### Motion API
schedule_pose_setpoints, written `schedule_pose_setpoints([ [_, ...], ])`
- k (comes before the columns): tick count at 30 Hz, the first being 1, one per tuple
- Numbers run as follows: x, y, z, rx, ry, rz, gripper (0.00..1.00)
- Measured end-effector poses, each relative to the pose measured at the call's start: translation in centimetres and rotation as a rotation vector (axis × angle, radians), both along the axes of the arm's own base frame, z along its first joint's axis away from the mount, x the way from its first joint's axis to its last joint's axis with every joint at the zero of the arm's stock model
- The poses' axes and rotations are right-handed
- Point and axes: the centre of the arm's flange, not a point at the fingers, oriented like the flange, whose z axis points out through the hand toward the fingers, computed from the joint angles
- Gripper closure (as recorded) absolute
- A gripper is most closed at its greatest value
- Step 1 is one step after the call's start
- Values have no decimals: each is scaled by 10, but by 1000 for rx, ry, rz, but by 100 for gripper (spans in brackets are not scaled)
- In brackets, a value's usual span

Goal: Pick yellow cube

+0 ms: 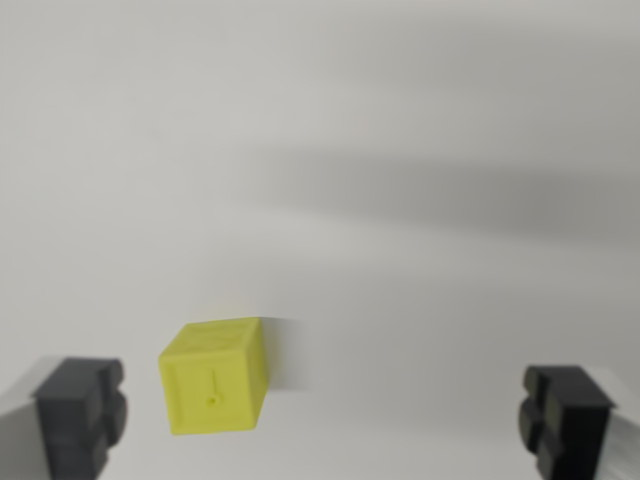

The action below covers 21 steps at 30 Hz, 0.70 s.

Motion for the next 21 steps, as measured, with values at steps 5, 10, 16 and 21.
schedule_pose_setpoints([
  [5, -8, 5, -12, -2, 4, 10, 0],
  [10, -16, 10, -25, -3, 8, 20, 0],
  [16, -25, 16, -40, -5, 13, 33, 0],
  [21, -33, 20, -52, -7, 18, 43, 0],
])
